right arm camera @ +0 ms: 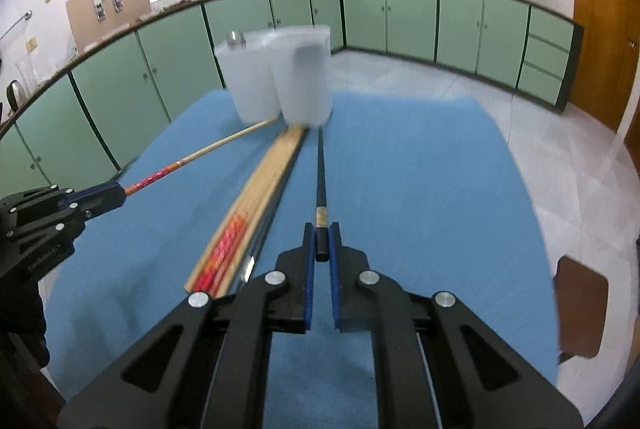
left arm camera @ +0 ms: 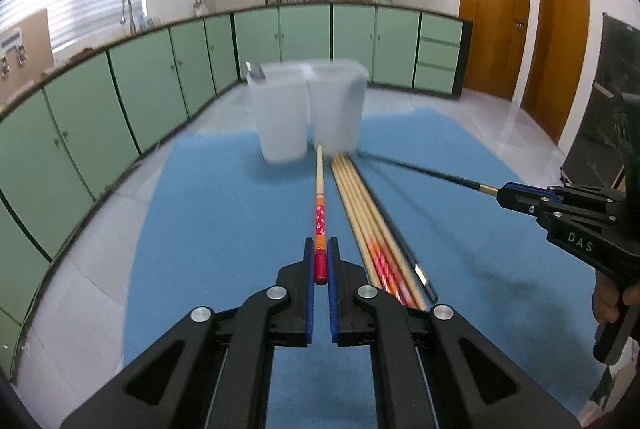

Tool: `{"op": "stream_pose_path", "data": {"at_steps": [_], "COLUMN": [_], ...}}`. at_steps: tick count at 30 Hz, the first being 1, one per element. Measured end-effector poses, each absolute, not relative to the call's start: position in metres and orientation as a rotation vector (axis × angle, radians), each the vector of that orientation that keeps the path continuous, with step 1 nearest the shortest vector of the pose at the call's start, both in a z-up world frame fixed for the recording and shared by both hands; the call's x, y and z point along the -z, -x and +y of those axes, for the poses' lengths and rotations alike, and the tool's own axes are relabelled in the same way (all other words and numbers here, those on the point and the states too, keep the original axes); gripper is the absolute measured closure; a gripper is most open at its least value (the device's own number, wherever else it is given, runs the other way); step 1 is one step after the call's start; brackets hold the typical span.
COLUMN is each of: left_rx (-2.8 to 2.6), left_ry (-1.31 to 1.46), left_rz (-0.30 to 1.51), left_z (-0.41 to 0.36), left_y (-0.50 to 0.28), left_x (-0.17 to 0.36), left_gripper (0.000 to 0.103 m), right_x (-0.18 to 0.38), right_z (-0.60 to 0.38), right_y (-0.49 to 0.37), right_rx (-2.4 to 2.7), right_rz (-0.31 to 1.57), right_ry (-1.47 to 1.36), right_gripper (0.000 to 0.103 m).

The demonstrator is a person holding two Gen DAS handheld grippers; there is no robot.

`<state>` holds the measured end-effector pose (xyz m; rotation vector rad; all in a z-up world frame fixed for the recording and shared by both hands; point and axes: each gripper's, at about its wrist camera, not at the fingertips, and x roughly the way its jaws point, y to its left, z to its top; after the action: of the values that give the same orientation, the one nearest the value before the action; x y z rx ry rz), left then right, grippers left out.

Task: Organize utensils
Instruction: 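Lift both chopsticks and lower them upright into the white holder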

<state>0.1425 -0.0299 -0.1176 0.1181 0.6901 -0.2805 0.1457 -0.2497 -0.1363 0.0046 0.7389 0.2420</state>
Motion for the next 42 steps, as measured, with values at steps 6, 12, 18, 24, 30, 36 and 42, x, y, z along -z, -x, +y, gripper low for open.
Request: {"op": "stream_pose_path", "data": {"at_steps": [6,12,18,24,30,36,42], "left_rx": [0.308,0.300,0.296,0.287,0.301,0.325,0.341], "left_ry": [-0.121,-0.106,-0.110,-0.115,-0.089,-0.080,-0.093], "left_rz": [0.655,0.709,0.639,0.553,0.482,0.416,0.321], "left_z": [-0.027,-0.022,-0.017,-0.019,-0.017,-0.017,-0.025], "left_y": [-0.148,-0.155,-0.153,-0.161,-0.188,-0.211,-0.231], "left_x": [0.084,0.094,0.072,0.041,0.015,-0.017,-0.057], "left_gripper": [0.097,0.097,0.097,0.097,0.097,0.098,0.098], "right_x": [0.094,0.082,0.078,0.051,0.017,-0.025,-0.068], "right_z": [-0.257,-0.260,-0.258,-0.252,-0.248,-0.246,-0.243], "right_y": [-0.152,-0.158,-0.160,-0.173,-0.204,-0.230,-0.257], "right_rx": [-0.258,-0.246,-0.248,-0.265,-0.281,-0.356,-0.411], "right_rz": [0.649,0.627,0.622,0.563,0.537,0.492,0.434], "right_ry": [-0.030,-0.026,-0.016,0.010,0.017,-0.003,-0.013], "right_gripper": [0.097,0.097,0.097,0.097,0.097,0.097,0.097]}}
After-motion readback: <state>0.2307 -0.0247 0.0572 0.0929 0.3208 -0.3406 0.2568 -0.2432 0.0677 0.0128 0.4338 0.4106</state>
